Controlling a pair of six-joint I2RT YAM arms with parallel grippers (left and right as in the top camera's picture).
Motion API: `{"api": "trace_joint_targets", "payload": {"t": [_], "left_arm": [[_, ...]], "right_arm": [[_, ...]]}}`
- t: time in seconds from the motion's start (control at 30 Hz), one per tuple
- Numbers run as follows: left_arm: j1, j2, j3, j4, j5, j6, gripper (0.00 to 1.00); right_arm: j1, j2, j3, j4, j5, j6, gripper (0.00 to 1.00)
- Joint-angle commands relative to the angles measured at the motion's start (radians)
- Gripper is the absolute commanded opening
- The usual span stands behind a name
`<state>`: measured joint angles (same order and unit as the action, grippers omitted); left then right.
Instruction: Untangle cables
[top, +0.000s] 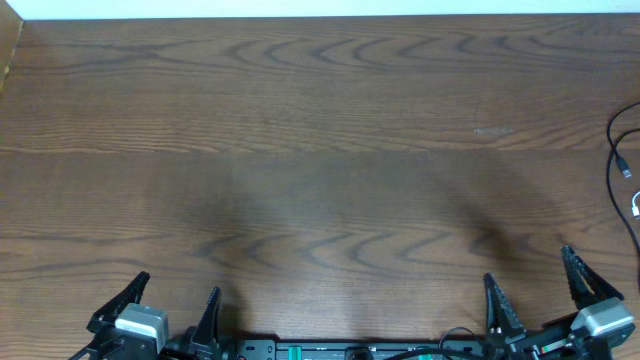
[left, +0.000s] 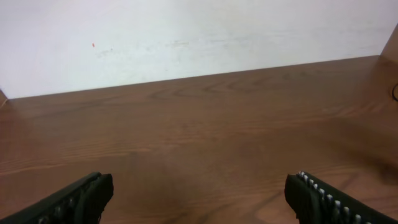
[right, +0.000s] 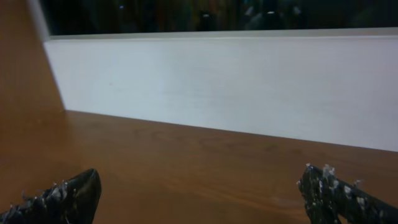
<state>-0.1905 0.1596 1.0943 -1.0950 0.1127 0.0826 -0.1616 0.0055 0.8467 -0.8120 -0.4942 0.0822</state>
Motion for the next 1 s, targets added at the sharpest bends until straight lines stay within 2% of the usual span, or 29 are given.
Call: {"api": "trace_joint_targets", "payload": {"t": [0.0, 0.1, 0.23, 0.5, 0.7, 0.83, 0.97], "left_arm": [[0.004, -0.002, 0.003, 0.001, -0.009, 0.014, 0.94], [0.004, -0.002, 0.003, 0.000, -0.009, 0.014, 0.94], [0.004, -0.002, 0.003, 0.000, -0.009, 0.013, 0.94], [0.004, -0.002, 0.003, 0.000, -0.009, 0.013, 0.94], [0.004, -0.002, 0.003, 0.000, -0.009, 0.013, 0.94], [0.004, -0.002, 0.003, 0.000, -0.009, 0.013, 0.94], [0.004, -0.002, 0.003, 0.000, -0.009, 0.013, 0.94]], "right_arm": [[0.005, 0.001, 0.000, 0.014, -0.011, -0.055, 0.99], [0.005, 0.001, -0.020, 0.100, 0.034, -0.135, 0.99], [0.005, 0.001, -0.103, 0.333, 0.030, -0.161, 0.99], [0.005, 0.001, -0.415, 0.873, 0.017, -0.018, 0.99], [0.005, 0.001, -0.647, 1.241, 0.050, 0.019, 0.99], [0.005, 0.001, -0.766, 1.372, 0.167, 0.121, 0.99], [0.005, 0.001, -0.831, 1.392, 0.182, 0.131, 0.99]]}}
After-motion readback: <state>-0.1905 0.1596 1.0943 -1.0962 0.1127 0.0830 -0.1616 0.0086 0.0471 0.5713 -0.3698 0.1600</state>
